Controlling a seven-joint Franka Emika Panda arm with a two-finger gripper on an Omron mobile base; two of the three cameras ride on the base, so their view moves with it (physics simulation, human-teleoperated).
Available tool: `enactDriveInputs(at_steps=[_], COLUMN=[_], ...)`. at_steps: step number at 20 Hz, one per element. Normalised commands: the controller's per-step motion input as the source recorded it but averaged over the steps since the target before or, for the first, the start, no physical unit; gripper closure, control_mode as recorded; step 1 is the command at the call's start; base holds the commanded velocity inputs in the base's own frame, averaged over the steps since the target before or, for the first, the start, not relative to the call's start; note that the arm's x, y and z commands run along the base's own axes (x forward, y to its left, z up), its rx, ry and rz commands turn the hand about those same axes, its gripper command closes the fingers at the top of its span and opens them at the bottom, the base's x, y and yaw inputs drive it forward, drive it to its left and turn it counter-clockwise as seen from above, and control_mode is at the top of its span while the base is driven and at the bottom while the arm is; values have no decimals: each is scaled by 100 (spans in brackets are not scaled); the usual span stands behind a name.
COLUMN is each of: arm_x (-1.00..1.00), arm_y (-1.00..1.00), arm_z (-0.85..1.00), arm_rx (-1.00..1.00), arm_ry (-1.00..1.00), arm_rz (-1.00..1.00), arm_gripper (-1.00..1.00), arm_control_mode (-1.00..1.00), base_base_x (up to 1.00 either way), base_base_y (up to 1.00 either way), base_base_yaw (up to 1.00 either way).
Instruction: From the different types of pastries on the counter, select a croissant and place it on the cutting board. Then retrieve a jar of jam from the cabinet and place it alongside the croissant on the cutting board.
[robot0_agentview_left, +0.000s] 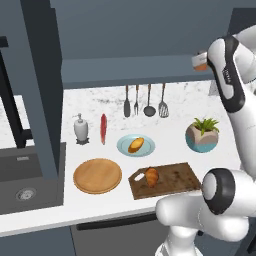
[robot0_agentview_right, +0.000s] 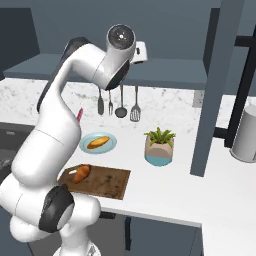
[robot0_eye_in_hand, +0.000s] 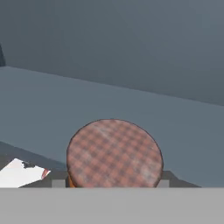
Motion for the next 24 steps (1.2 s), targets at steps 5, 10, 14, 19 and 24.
enactDriveInputs(at_steps=[5,10,14,19,24], arm_x=[-92,-87,-72,-59,-50], arm_y=[12,22,24,17,13], arm_z=[-1,-14,-31,-28,-22], arm_rx=[0,0,-2,-5,-4], arm_ry=[-17,-8,-2,0,0], arm_rz=[0,0,0,0,0], arm_gripper=[100,100,100,100,100], arm_control_mode=[-100,-100,-100,-100,-100], base_base_x=[0,0,0,0,0], base_base_y=[0,0,0,0,0], base_base_yaw=[0,0,0,0,0])
